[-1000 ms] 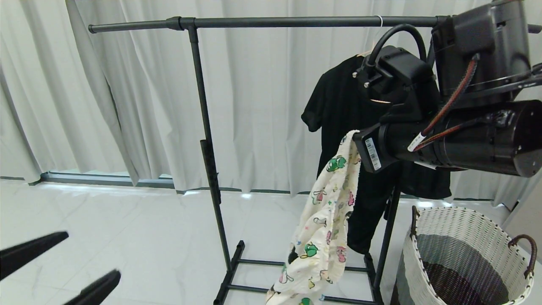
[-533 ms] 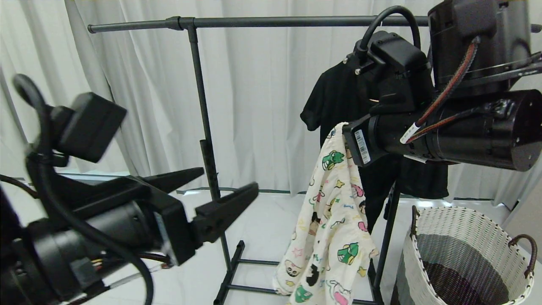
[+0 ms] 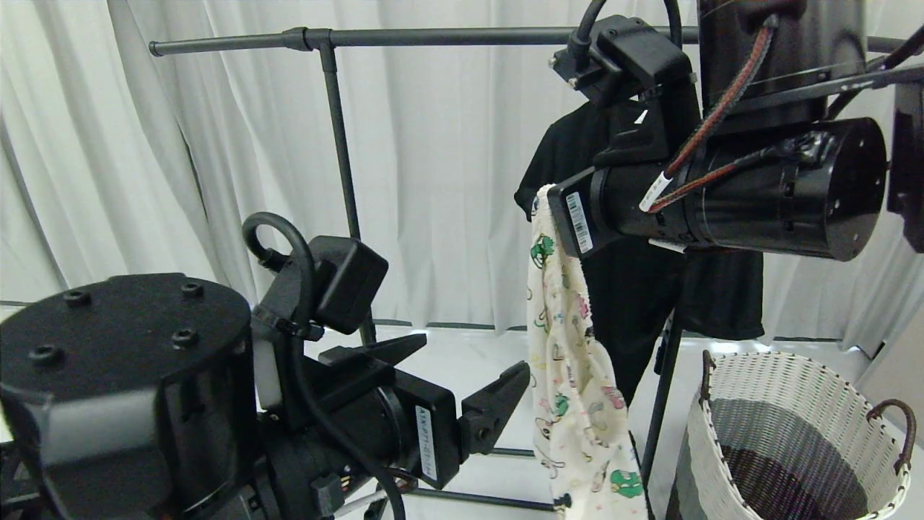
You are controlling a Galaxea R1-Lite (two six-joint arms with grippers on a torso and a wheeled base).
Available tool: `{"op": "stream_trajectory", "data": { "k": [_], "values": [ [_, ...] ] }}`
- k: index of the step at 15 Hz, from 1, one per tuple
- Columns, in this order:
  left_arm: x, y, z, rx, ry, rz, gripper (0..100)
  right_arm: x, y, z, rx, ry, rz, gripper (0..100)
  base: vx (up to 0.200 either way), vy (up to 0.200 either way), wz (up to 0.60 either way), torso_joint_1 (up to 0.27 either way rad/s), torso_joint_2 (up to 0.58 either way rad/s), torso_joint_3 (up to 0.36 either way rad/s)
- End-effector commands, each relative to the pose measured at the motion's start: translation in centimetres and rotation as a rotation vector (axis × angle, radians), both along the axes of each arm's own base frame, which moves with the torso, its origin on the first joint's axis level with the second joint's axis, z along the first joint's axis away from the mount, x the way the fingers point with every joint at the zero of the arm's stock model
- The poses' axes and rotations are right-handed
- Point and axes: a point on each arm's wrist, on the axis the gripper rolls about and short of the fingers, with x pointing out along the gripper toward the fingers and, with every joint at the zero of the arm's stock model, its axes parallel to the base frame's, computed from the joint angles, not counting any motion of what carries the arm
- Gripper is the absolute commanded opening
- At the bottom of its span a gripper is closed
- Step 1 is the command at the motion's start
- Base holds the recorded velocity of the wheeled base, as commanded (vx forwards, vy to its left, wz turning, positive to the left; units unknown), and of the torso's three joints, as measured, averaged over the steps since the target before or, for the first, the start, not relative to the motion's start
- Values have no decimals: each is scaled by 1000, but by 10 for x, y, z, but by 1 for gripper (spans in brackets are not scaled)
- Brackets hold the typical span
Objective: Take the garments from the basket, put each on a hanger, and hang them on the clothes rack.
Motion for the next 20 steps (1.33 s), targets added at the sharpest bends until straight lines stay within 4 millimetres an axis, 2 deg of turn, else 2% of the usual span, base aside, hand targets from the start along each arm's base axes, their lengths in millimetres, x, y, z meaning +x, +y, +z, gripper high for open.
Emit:
{"op": "stream_trajectory", "data": {
  "k": [1, 4, 9, 15, 20],
  "values": [
    [-1, -8, -4, -15, 14, -16, 100, -1, 10, -2, -3, 2, 21, 0, 0, 0, 0, 0, 0, 0],
    [1, -5, -9, -19, 42, 5, 100, -13, 17, 4, 16, -5, 83, 0, 0, 0, 0, 0, 0, 0],
    [26, 24, -42, 79, 115, 161, 100, -36, 28, 17, 56, -29, 160, 0, 0, 0, 0, 0, 0, 0],
    [15, 38, -64, 183, 144, 152, 100, -38, 25, 22, 67, -38, 162, 0, 0, 0, 0, 0, 0, 0],
    [12, 39, -68, 198, 151, 146, 100, -43, 19, 28, 86, -46, 178, 0, 0, 0, 0, 0, 0, 0]
  ]
}}
